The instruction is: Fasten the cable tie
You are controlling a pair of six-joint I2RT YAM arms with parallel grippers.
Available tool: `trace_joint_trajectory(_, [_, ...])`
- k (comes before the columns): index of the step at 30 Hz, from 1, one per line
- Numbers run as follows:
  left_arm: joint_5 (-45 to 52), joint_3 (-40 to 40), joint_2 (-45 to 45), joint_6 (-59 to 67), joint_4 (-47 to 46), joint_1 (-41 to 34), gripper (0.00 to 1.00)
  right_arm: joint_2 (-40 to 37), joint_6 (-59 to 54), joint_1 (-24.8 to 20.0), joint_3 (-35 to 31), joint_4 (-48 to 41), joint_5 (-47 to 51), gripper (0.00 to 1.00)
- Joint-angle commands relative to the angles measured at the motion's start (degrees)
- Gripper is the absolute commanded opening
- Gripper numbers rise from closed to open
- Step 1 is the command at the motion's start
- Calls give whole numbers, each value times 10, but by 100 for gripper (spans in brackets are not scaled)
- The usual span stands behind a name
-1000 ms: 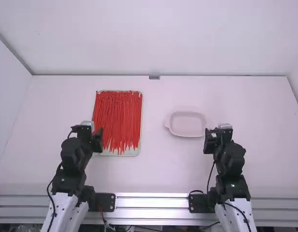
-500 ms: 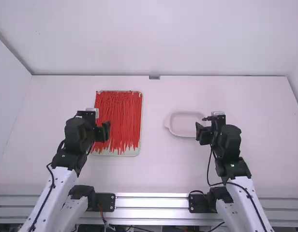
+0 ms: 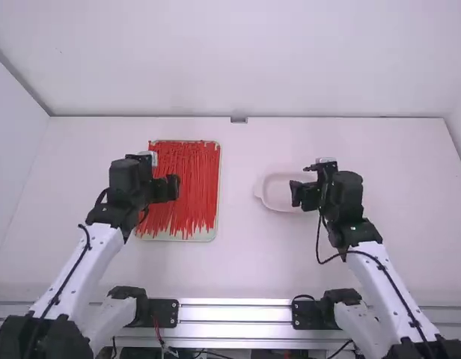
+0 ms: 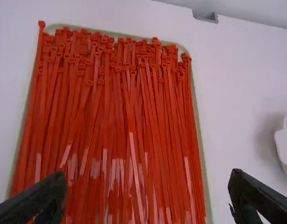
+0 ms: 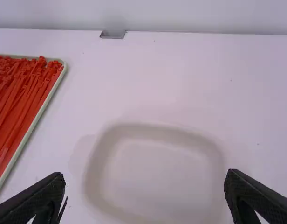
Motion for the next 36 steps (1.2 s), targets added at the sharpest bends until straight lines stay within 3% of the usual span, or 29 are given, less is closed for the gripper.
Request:
trace_joint_trajectory(1, [-10,22,15,7,-8,-7,94,14,3,4,27,1,-7,94])
trace_joint_trajectory(14, [-33,47,47,30,-10,-8,99,40,37,8,44,-13,-17,99])
trace_joint_trajectory(21, [-35,130,75,45,-53,-8,99,26,33,8,45,-16,-93,99])
trace_joint_trajectory(29, [-47,306,236,51,-141,-8,99,27,17,8,45,2,-213,99])
trace_joint_trajectory(36, [-32,403,366,66,-167,-8,99,57,40,48,47,70,-162,99])
